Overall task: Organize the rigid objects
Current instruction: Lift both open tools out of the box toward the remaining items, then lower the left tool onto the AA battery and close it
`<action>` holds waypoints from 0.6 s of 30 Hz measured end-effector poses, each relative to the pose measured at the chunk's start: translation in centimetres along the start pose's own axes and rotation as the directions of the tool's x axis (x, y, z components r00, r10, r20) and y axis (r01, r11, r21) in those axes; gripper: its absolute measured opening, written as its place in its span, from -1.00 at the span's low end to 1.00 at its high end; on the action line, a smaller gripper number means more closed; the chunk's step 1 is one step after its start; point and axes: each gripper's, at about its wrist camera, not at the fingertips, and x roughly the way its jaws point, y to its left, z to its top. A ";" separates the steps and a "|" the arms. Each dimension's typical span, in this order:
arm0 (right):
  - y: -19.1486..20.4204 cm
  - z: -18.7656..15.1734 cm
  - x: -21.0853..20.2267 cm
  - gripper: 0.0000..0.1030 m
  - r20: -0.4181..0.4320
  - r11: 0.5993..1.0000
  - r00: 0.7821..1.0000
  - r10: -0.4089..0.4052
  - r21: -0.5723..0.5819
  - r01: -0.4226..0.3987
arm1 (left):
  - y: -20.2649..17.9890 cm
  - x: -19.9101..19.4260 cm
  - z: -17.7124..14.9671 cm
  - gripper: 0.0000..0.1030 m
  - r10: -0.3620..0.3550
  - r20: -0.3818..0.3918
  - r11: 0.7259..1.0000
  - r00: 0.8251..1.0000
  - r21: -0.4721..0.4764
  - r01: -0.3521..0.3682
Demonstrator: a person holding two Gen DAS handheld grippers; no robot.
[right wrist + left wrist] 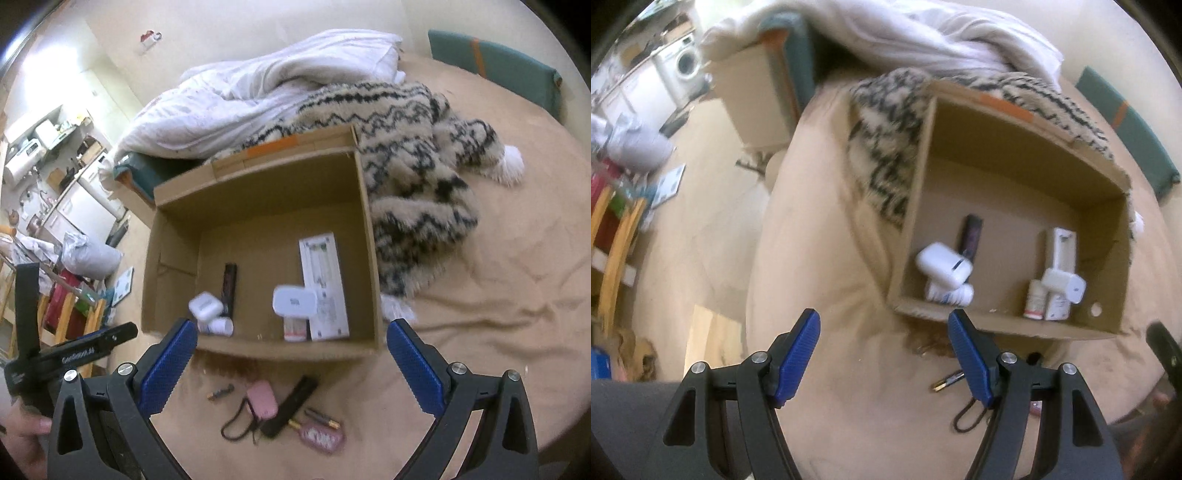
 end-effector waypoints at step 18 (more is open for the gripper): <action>-2.3 -1.7 3.7 1.00 -0.146 0.990 0.988 -0.060 0.120 0.078 | -0.5 7.2 -4.0 0.34 -0.057 -0.274 0.987 0.960 -0.160 0.013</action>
